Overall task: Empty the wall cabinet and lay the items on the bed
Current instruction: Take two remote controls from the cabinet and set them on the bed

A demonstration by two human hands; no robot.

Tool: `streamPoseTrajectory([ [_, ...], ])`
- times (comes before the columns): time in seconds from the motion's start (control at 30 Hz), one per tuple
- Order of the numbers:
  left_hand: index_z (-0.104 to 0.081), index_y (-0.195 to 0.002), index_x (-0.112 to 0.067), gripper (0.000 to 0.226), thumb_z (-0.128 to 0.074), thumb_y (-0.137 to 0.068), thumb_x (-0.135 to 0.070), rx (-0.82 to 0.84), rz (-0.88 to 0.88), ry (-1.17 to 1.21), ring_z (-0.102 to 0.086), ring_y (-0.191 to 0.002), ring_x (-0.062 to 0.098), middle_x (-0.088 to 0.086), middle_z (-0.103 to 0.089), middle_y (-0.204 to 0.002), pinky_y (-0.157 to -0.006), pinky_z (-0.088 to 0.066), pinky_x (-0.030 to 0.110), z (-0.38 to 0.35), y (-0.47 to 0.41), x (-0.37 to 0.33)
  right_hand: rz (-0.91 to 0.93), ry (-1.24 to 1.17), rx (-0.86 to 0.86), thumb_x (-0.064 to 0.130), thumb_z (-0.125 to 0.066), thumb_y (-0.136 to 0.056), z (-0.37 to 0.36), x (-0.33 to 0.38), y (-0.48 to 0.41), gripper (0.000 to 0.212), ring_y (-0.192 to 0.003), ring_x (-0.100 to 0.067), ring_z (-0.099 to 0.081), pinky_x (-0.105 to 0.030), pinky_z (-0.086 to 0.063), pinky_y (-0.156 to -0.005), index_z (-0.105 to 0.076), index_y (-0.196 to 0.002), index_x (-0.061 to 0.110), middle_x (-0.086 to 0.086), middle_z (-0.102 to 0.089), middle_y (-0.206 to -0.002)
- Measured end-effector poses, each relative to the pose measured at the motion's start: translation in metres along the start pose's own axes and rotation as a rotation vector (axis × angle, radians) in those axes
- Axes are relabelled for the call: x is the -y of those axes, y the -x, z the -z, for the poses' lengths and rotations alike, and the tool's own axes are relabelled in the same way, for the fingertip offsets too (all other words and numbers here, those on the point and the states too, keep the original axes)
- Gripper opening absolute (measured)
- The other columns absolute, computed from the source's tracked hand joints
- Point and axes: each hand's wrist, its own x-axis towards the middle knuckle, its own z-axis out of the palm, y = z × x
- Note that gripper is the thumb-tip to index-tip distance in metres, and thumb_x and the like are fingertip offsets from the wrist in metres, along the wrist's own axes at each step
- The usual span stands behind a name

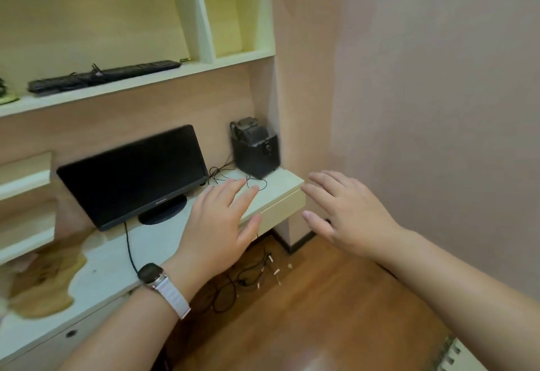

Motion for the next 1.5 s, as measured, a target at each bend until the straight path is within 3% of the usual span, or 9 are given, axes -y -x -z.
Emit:
streamPoseTrajectory([
  [0.2, -0.052, -0.139, -0.025, 0.053, -0.039, -0.094, -0.049, -0.026, 0.005, -0.013, -0.042, -0.137, 0.021, 0.0, -0.052, -0.143, -0.114, -0.027, 0.045, -0.018, -0.083, 0.01, 0.022, 0.019, -0.012, 0.053, -0.038, -0.095, -0.001, -0.06, -0.068, 0.054, -0.131, -0.022, -0.045, -0.039, -0.039, -0.104, -0.053, -0.136, 0.021, -0.001, -0.055, -0.138],
  [0.43, -0.053, -0.137, -0.024, 0.051, -0.042, -0.094, -0.049, -0.152, 0.022, -0.062, -0.043, -0.135, 0.021, -0.001, -0.054, -0.14, -0.113, -0.027, 0.045, -0.029, -0.163, 0.042, 0.081, 0.026, -0.075, 0.051, -0.041, -0.095, -0.006, -0.106, -0.151, 0.051, -0.13, -0.023, -0.046, -0.041, -0.041, -0.103, -0.055, -0.135, 0.021, -0.002, -0.055, -0.138],
  [0.6, -0.057, -0.133, -0.023, 0.05, -0.043, -0.092, -0.048, -0.231, 0.018, -0.095, -0.046, -0.133, 0.023, 0.0, -0.057, -0.137, -0.111, -0.03, 0.046, -0.029, -0.213, 0.084, 0.132, 0.036, -0.151, 0.047, -0.045, -0.09, -0.022, -0.119, -0.214, 0.049, -0.118, -0.028, -0.055, -0.041, -0.049, -0.09, -0.063, -0.123, 0.015, -0.006, -0.062, -0.128],
  [0.73, -0.057, -0.133, -0.023, 0.051, -0.044, -0.091, -0.048, -0.269, 0.001, -0.087, -0.046, -0.132, 0.024, 0.001, -0.056, -0.138, -0.111, -0.027, 0.045, -0.029, -0.257, 0.131, 0.125, 0.075, -0.16, 0.048, -0.044, -0.091, -0.037, -0.119, -0.265, 0.05, -0.119, -0.028, -0.053, -0.042, -0.049, -0.09, -0.062, -0.124, 0.015, -0.007, -0.06, -0.129],
  [0.97, -0.056, -0.135, -0.022, 0.054, -0.042, -0.09, -0.049, -0.286, -0.089, -0.068, -0.047, -0.131, 0.025, 0.004, -0.055, -0.139, -0.111, -0.029, 0.048, -0.03, -0.332, 0.224, 0.04, 0.133, -0.143, 0.051, -0.041, -0.093, -0.067, -0.108, -0.365, 0.052, -0.125, -0.028, -0.05, -0.043, -0.047, -0.096, -0.058, -0.128, 0.017, -0.006, -0.057, -0.133],
  [1.13, -0.054, -0.136, -0.024, 0.054, -0.04, -0.091, -0.05, -0.318, -0.113, 0.076, -0.047, -0.128, 0.022, -0.001, -0.053, -0.139, -0.106, -0.033, 0.044, -0.035, -0.381, 0.281, -0.056, 0.163, -0.134, 0.056, -0.031, -0.094, -0.072, -0.103, -0.428, 0.058, -0.131, -0.023, -0.044, -0.042, -0.041, -0.103, -0.053, -0.135, 0.021, -0.001, -0.052, -0.14],
  [1.33, -0.058, -0.132, -0.022, 0.051, -0.044, -0.089, -0.048, -0.459, -0.189, 0.112, -0.047, -0.125, 0.021, 0.0, -0.057, -0.135, -0.101, -0.037, 0.045, -0.026, -0.443, 0.315, -0.16, 0.182, -0.179, 0.062, -0.024, -0.089, -0.06, -0.122, -0.481, 0.067, -0.133, -0.019, -0.039, -0.041, -0.039, -0.105, -0.05, -0.137, 0.023, 0.001, -0.049, -0.143],
  [1.5, -0.054, -0.135, -0.024, 0.053, -0.043, -0.09, -0.049, -0.513, -0.226, 0.073, -0.041, -0.128, 0.018, -0.002, -0.052, -0.138, -0.104, -0.031, 0.039, -0.003, -0.494, 0.324, -0.166, 0.208, -0.243, 0.063, -0.023, -0.086, -0.042, -0.145, -0.527, 0.071, -0.133, -0.02, -0.039, -0.04, -0.039, -0.105, -0.051, -0.136, 0.023, 0.001, -0.049, -0.142],
])
